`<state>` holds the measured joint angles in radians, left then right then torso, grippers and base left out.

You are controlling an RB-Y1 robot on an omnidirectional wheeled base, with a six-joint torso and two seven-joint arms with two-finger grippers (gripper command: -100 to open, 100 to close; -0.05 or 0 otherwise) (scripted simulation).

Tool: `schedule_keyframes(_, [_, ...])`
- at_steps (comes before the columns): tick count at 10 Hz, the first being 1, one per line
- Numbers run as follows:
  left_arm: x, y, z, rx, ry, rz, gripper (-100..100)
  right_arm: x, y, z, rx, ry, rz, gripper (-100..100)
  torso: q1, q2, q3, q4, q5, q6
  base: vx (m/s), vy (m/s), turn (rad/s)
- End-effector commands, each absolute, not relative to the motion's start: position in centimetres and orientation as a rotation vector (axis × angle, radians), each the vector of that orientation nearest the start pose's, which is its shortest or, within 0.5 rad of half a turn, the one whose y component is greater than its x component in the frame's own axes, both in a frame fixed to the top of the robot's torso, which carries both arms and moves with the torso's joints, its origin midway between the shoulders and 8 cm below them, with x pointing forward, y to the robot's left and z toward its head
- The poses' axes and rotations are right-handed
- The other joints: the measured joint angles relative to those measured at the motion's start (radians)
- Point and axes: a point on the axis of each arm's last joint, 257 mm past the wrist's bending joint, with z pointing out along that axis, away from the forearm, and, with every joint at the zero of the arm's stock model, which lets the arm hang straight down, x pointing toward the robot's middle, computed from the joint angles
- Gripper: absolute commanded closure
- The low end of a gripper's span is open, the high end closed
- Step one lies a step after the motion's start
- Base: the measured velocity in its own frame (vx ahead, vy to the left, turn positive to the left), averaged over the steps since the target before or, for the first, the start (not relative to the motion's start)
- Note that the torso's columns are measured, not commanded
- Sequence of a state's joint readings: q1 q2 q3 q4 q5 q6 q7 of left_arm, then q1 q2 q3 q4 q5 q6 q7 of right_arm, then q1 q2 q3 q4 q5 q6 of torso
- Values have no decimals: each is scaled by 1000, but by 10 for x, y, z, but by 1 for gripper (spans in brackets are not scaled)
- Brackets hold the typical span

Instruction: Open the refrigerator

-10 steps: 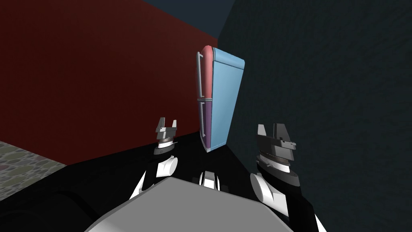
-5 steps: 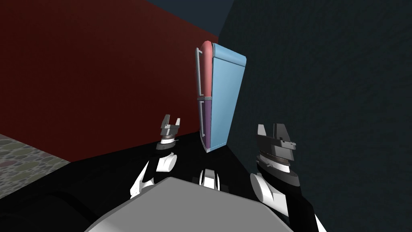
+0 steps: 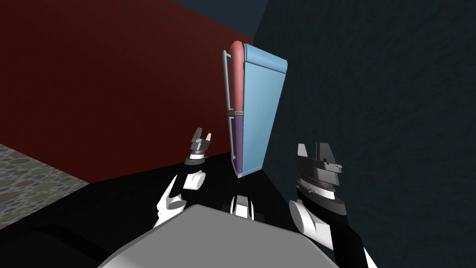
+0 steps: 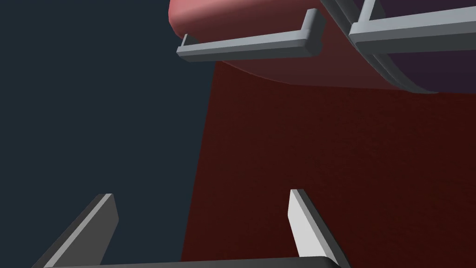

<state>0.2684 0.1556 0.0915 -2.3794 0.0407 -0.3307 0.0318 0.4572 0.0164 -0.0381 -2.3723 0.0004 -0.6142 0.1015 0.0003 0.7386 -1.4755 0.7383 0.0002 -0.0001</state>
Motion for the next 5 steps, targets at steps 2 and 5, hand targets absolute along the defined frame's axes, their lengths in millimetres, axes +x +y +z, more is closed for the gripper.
schedule_keyframes(2, [375,264,132,-444,626,-1345,-100,299,-278,96,435,445,1228,0,0,0,0,0,0,0,77,-74,64])
schedule_keyframes(5, [384,263,138,-449,639,-1334,-100,299,-278,96,435,445,1228,0,0,0,0,0,0,0,66,-63,40])
